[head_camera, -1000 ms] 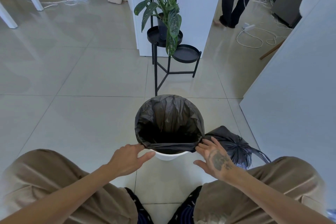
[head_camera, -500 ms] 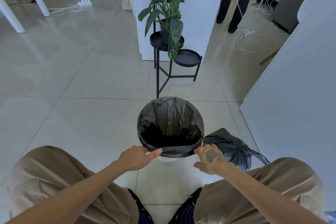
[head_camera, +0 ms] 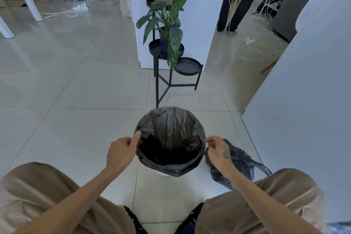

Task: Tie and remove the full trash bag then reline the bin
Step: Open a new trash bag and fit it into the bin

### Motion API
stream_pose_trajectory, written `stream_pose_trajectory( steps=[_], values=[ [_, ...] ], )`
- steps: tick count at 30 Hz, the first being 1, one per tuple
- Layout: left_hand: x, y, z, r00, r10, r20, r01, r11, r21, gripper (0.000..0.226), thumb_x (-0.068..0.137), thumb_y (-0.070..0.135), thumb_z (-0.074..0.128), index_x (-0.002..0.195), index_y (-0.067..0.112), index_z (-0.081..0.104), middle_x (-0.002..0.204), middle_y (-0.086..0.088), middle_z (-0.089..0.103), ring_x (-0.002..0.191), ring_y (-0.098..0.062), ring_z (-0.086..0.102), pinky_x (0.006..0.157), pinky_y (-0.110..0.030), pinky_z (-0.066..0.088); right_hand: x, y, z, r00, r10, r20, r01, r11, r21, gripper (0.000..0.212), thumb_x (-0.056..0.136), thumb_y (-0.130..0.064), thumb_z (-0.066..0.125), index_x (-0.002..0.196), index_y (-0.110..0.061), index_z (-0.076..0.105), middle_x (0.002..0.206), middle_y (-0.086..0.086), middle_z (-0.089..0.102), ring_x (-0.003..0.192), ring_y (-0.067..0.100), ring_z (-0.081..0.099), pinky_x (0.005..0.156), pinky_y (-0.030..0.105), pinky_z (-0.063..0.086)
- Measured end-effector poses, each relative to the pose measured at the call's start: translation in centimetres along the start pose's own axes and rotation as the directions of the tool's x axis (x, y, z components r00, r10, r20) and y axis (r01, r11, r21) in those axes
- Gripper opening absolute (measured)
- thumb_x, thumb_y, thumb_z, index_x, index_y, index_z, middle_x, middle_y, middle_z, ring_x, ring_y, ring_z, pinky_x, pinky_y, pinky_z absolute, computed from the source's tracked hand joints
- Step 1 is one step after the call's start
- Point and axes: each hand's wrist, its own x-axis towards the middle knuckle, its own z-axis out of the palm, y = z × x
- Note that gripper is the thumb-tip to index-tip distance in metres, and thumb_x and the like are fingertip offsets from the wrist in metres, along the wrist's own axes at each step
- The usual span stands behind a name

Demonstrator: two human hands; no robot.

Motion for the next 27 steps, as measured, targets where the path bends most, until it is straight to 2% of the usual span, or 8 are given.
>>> stream_pose_trajectory(
  steps=[4, 8, 12, 15, 18, 20, 23, 27],
  values=[
    [0.8, 2.4, 1.6, 0.995, -0.094, -0.033, 0.08, 0.952, -0.295, 0.069, 0.092, 0.073, 0.034, 0.118, 0.013, 0.059, 0.117, -0.008, 0.064, 0.107, -0.028, 0.061, 0.092, -0.045, 0.052, 1.8, -0.7, 1.4, 0.999, -0.03, 0.036, 0.025, 0.991, 0.129, 0.043, 0.1, -0.009, 0.049, 0.143, -0.015, 0.046, 0.147, 0.006, 0.049, 0.136, 0.023, 0.046, 0.113, 0.037, 0.039],
    [1.2, 3.0, 3.5, 0.974, -0.194, 0.12, 0.228, 0.802, -0.552, 0.083, 0.089, 0.08, 0.032, 0.156, 0.032, 0.022, 0.159, -0.001, 0.038, 0.143, -0.026, 0.041, 0.117, -0.045, 0.034, 2.6, -1.0, 2.9, 0.989, 0.05, 0.137, -0.096, 0.93, 0.354, 0.061, 0.104, -0.027, 0.048, 0.159, -0.02, 0.021, 0.163, 0.003, 0.031, 0.149, 0.022, 0.032, 0.123, 0.043, 0.025],
    [1.6, 2.6, 4.9, 0.929, -0.289, 0.233, 0.368, 0.635, -0.679, 0.089, 0.081, 0.085, 0.026, 0.152, 0.032, 0.031, 0.156, -0.002, 0.042, 0.141, -0.027, 0.042, 0.119, -0.05, 0.032, 2.7, -0.9, 3.5, 0.969, 0.173, 0.177, -0.247, 0.733, 0.634, 0.064, 0.102, -0.05, 0.044, 0.157, -0.027, 0.023, 0.16, 0.001, 0.036, 0.143, 0.02, 0.04, 0.122, 0.044, 0.029],
    [1.7, 2.4, 5.1, 0.876, -0.334, 0.348, 0.475, 0.47, -0.744, 0.076, 0.076, 0.092, 0.026, 0.13, 0.048, 0.057, 0.126, 0.011, 0.067, 0.12, -0.017, 0.059, 0.114, -0.044, 0.037, 2.6, -0.6, 4.1, 0.943, 0.192, 0.27, -0.331, 0.602, 0.726, 0.069, 0.099, -0.063, 0.034, 0.152, -0.018, 0.04, 0.153, 0.005, 0.048, 0.14, 0.021, 0.046, 0.12, 0.046, 0.033],
    [1.4, 1.7, 5.7, 0.847, -0.361, 0.391, 0.524, 0.436, -0.732, 0.104, 0.064, 0.101, 0.026, 0.137, 0.035, 0.06, 0.133, 0.002, 0.065, 0.125, -0.025, 0.058, 0.113, -0.047, 0.041, 2.0, -0.4, 4.5, 0.919, 0.207, 0.335, -0.393, 0.517, 0.76, 0.067, 0.099, -0.066, 0.029, 0.13, -0.019, 0.065, 0.126, 0.004, 0.072, 0.116, 0.018, 0.068, 0.096, 0.035, 0.051],
    [1.4, 1.4, 6.0, 0.837, -0.376, 0.398, 0.54, 0.45, -0.711, 0.116, 0.059, 0.103, 0.023, 0.14, 0.028, 0.058, 0.137, -0.002, 0.063, 0.126, -0.027, 0.057, 0.113, -0.049, 0.041, 1.8, -0.3, 4.5, 0.913, 0.239, 0.331, -0.408, 0.505, 0.76, 0.064, 0.1, -0.064, 0.029, 0.123, -0.019, 0.069, 0.118, 0.003, 0.076, 0.107, 0.015, 0.072, 0.087, 0.03, 0.053],
    [2.0, 1.4, 5.5, 0.841, -0.436, 0.321, 0.514, 0.459, -0.725, 0.097, 0.068, 0.099, 0.018, 0.122, 0.034, 0.067, 0.126, 0.001, 0.069, 0.111, -0.022, 0.062, 0.099, -0.04, 0.045, 2.4, -0.6, 4.3, 0.928, 0.278, 0.249, -0.367, 0.566, 0.738, 0.059, 0.101, -0.061, 0.03, 0.115, -0.022, 0.072, 0.116, 0.004, 0.076, 0.107, 0.018, 0.07, 0.095, 0.037, 0.053],
    [2.9, 1.3, 5.5, 0.845, -0.428, 0.322, 0.492, 0.385, -0.781, 0.092, 0.078, 0.092, 0.023, 0.14, 0.032, 0.056, 0.133, 0.004, 0.065, 0.126, -0.025, 0.057, 0.104, -0.043, 0.043, 4.3, -0.5, 4.4, 0.942, 0.304, 0.142, -0.309, 0.623, 0.718, 0.063, 0.099, -0.061, 0.037, 0.143, -0.02, 0.052, 0.142, 0.002, 0.058, 0.129, 0.021, 0.055, 0.114, 0.048, 0.04]
  ],
)
